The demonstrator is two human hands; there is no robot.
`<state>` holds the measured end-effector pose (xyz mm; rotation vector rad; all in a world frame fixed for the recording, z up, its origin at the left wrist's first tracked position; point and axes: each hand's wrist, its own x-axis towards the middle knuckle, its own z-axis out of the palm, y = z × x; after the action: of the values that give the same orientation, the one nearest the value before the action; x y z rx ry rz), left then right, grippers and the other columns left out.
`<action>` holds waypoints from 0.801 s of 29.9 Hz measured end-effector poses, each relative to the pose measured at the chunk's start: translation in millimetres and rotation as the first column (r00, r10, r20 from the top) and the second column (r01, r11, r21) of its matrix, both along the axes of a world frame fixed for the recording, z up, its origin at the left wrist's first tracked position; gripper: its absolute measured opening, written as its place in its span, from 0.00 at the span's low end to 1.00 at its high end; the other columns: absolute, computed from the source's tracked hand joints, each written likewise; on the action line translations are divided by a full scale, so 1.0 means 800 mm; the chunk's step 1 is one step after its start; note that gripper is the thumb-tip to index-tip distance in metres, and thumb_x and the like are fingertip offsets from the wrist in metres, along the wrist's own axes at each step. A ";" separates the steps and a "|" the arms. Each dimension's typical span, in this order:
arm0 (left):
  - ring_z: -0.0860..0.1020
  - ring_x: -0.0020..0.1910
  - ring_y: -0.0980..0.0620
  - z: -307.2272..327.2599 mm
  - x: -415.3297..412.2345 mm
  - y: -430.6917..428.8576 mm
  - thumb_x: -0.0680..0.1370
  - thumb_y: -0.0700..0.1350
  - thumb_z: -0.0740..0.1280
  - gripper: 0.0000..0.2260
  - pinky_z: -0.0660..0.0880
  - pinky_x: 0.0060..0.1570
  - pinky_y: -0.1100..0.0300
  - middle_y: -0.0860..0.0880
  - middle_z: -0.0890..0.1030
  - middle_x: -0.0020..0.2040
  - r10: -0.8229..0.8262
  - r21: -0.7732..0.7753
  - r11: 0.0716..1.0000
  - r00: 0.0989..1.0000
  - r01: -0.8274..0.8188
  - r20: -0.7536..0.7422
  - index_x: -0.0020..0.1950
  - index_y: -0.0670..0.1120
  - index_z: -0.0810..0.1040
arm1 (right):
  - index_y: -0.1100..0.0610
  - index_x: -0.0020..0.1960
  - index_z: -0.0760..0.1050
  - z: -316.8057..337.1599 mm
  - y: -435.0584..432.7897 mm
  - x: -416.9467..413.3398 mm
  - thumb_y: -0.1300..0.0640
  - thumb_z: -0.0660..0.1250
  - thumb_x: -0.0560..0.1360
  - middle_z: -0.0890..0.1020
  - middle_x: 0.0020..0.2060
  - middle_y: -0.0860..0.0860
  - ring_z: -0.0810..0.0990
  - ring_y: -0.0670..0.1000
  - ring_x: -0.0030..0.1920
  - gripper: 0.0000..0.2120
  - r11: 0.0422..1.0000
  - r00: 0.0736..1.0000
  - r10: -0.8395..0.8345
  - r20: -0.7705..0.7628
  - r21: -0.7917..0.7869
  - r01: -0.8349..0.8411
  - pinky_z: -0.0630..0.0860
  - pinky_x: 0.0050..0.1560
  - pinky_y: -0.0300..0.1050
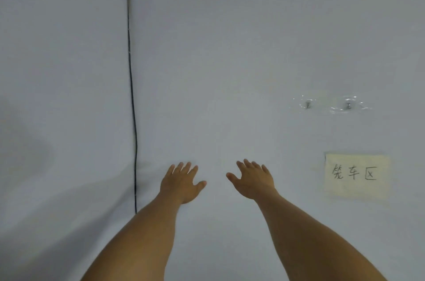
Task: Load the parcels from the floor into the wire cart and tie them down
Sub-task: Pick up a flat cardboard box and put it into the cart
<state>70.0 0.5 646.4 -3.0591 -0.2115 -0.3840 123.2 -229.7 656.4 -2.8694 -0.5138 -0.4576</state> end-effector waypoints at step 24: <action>0.45 0.84 0.46 -0.466 0.081 0.107 0.84 0.68 0.44 0.34 0.41 0.82 0.46 0.49 0.46 0.85 -0.069 -0.255 0.964 0.858 -0.073 -0.509 0.86 0.52 0.47 | 0.50 0.83 0.55 -0.452 0.104 0.079 0.32 0.47 0.83 0.59 0.82 0.50 0.58 0.54 0.81 0.35 0.995 0.855 -0.037 -0.516 -0.097 -0.015 0.54 0.81 0.55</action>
<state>134.8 86.4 273.5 -3.2711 -0.2539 0.5147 186.2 -146.6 295.1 -2.9085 -0.4251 0.3553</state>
